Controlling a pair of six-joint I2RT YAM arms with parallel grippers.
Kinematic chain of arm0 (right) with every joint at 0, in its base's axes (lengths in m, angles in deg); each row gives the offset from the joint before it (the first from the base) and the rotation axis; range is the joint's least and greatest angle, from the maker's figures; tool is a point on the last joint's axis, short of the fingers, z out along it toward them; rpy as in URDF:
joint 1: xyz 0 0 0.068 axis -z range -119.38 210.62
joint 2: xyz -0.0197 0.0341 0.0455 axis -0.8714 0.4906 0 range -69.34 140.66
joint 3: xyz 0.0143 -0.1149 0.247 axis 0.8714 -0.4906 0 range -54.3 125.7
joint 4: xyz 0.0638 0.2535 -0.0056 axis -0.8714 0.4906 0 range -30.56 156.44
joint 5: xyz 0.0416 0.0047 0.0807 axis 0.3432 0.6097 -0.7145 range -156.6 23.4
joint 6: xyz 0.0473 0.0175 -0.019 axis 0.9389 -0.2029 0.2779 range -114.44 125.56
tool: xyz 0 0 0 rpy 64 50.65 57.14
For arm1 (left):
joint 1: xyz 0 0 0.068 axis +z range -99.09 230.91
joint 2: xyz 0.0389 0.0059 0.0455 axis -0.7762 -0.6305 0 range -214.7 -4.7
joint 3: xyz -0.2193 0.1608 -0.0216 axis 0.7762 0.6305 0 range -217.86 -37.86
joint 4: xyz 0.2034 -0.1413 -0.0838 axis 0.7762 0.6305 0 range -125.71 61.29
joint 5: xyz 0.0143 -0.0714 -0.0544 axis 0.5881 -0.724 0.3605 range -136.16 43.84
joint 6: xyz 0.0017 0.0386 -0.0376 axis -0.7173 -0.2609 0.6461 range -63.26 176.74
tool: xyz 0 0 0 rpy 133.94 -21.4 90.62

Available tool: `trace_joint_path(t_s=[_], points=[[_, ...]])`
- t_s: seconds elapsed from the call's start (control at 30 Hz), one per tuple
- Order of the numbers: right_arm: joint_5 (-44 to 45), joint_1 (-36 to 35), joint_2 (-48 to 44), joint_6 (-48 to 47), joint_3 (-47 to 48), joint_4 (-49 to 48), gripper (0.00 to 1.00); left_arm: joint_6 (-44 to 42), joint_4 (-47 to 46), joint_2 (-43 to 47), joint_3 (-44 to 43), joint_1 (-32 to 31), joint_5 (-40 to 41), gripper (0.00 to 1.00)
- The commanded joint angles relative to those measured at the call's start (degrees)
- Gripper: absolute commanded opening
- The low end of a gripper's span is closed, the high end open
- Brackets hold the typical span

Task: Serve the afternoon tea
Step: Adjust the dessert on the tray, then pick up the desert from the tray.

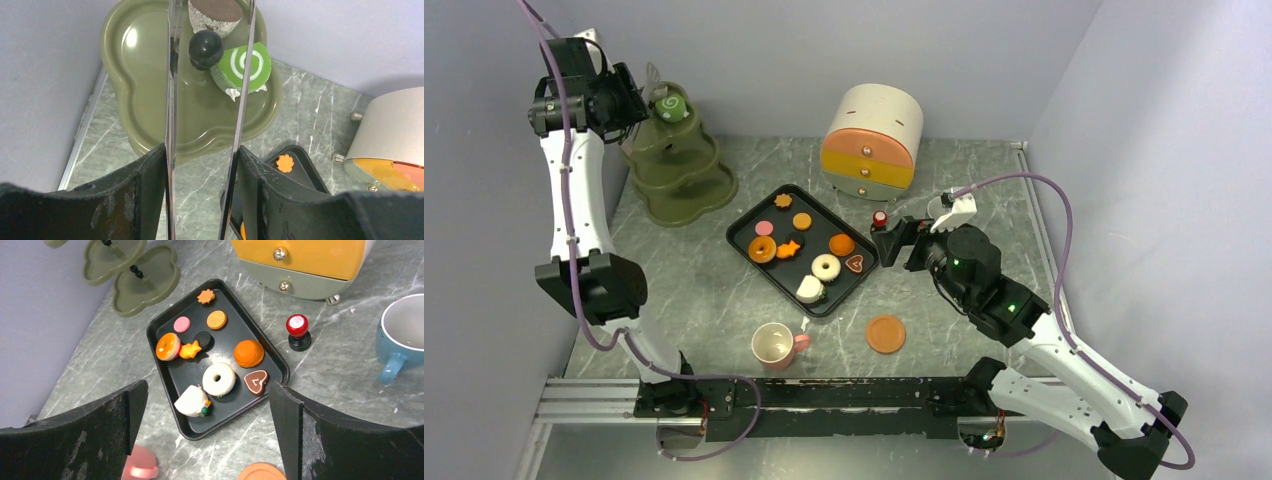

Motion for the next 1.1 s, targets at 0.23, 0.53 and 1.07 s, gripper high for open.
trace_joint_path(t_s=[0.23, 0.53, 1.07], points=[[0.1, 0.3, -0.5, 0.5, 1.0, -0.5, 0.95, -0.6, -9.1, 8.8, 2.5, 0.4, 3.3, 0.55], [0.1, 0.3, -0.9, 1.0, 1.2, 0.2, 0.95, -3.1, -7.3, 15.1, 7.9, -2.5, 4.0, 0.53], [2.4, 0.3, -1.3, -1.8, 4.0, 3.0, 0.95, -7.1, 1.4, 22.7, 12.9, -22.4, 13.9, 0.51]])
